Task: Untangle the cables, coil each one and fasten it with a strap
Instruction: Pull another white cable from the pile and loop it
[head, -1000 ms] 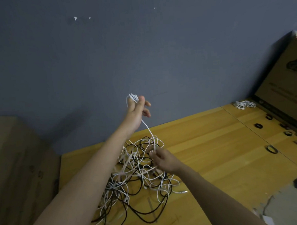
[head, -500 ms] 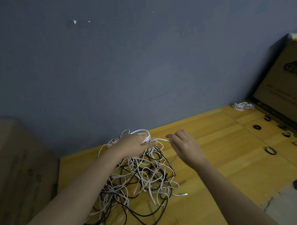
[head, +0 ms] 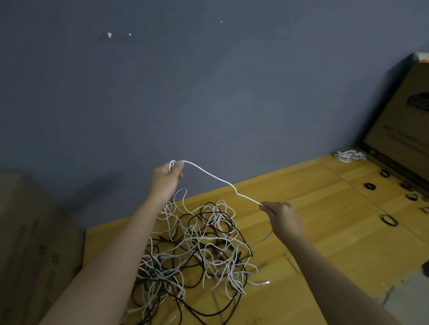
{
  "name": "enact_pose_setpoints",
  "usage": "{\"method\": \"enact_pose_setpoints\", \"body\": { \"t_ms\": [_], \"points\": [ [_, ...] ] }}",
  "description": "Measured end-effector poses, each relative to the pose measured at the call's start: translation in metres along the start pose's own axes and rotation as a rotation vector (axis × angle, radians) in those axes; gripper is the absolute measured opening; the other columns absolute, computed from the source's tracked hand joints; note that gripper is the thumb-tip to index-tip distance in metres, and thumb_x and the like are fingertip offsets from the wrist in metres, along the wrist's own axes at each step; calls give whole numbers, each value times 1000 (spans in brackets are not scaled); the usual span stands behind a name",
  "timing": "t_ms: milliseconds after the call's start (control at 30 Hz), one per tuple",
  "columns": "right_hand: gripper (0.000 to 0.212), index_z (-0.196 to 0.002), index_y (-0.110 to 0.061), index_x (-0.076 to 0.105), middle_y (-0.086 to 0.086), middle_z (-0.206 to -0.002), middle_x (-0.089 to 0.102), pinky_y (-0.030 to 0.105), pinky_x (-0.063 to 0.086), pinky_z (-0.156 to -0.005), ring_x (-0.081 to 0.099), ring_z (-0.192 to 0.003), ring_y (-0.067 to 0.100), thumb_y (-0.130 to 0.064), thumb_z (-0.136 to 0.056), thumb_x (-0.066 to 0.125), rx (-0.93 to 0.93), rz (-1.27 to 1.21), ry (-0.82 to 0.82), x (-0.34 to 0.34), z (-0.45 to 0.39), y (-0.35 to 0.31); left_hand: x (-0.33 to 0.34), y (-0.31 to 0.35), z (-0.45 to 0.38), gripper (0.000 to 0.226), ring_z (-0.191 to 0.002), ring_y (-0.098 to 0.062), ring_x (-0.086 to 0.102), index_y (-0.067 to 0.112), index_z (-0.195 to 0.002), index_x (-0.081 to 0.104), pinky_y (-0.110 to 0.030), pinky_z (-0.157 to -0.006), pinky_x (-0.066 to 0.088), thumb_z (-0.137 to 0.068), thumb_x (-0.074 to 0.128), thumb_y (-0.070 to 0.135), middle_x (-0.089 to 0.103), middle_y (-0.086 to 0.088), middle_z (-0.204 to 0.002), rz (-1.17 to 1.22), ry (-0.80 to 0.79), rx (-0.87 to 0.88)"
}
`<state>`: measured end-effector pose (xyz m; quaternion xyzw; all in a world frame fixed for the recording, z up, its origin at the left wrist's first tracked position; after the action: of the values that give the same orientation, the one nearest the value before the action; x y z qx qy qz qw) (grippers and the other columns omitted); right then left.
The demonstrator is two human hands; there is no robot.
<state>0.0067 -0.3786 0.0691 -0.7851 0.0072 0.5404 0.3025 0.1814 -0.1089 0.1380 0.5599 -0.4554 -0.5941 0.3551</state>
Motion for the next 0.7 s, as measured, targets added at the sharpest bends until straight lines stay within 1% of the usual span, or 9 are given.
{"method": "enact_pose_setpoints", "body": {
  "t_ms": [167,233,300,367,433,500,567,633,700],
  "points": [
    [27,-112,-23,70,10,-102,66,35,42,-75,52,-101,33,-33,-99,49,-96,95,-227,32,-14,-28,4,19,3,39,-51,-16,40,16,-63,48,-31,-54,30,-100,46,29,44,-1,-56,-40,71,107],
    [28,-116,-23,69,10,-109,59,35,40,-85,46,-105,31,-31,-99,49,-108,162,-159,27,-26,-43,13,44,6,39,-52,-13,43,16,-64,48,-31,-55,30,-101,43,28,46,2,-56,-135,21,237],
    [25,-114,-17,70,9,-99,59,32,38,-74,52,-92,26,-26,-98,52,-69,18,-25,7,-36,-61,17,66,8,41,-53,-12,46,18,-63,48,-31,-56,32,-102,41,30,47,4,-56,-198,6,333],
    [21,-107,-11,71,-1,-69,56,25,33,-53,50,-59,12,-19,-97,54,0,-284,6,-7,-47,-75,19,84,4,42,-56,-15,49,20,-62,48,-33,-58,34,-101,41,35,49,5,-56,-221,1,381],
    [16,-98,-10,69,-4,-59,53,21,32,-49,48,-51,10,-17,-96,55,47,-509,19,-23,-61,-88,18,102,-3,43,-61,-21,53,20,-60,48,-33,-62,37,-96,38,42,50,6,-55,-218,12,389],
    [10,-99,-14,64,0,-75,63,22,38,-60,58,-71,16,-21,-92,60,-27,-527,39,-46,-75,-109,16,129,-12,44,-68,-26,55,21,-58,48,-33,-64,38,-95,38,41,50,7,-56,-216,27,412],
    [34,-113,-15,61,-5,-98,61,21,37,-75,54,-92,9,-36,-87,67,-109,-473,19,-68,-92,-129,13,164,-20,46,-71,-27,55,20,-56,48,-34,-67,38,-99,40,35,49,7,-57,-225,39,444],
    [41,-123,-17,59,-7,-105,57,23,37,-83,48,-98,5,-44,-92,57,-150,-535,1,-97,-113,-150,7,202,-27,47,-72,-28,56,20,-55,48,-34,-67,38,-101,41,30,48,5,-57,-214,61,479],
    [38,-123,-11,61,-2,-108,61,17,35,-84,51,-103,7,-35,-101,41,-188,-628,65,-141,-136,-170,-3,239,-34,48,-76,-31,59,20,-55,48,-34,-69,41,-101,41,30,50,1,-59,-188,94,508]
  ]
}}
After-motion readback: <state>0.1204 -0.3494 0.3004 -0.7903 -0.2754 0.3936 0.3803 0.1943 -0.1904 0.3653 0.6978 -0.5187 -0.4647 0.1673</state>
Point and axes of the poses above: each hand's wrist, its own z-axis away from the middle knuckle, its own x-axis out of the palm, y = z × x, the point moved 9 cm from there along -z, towards the middle knuckle
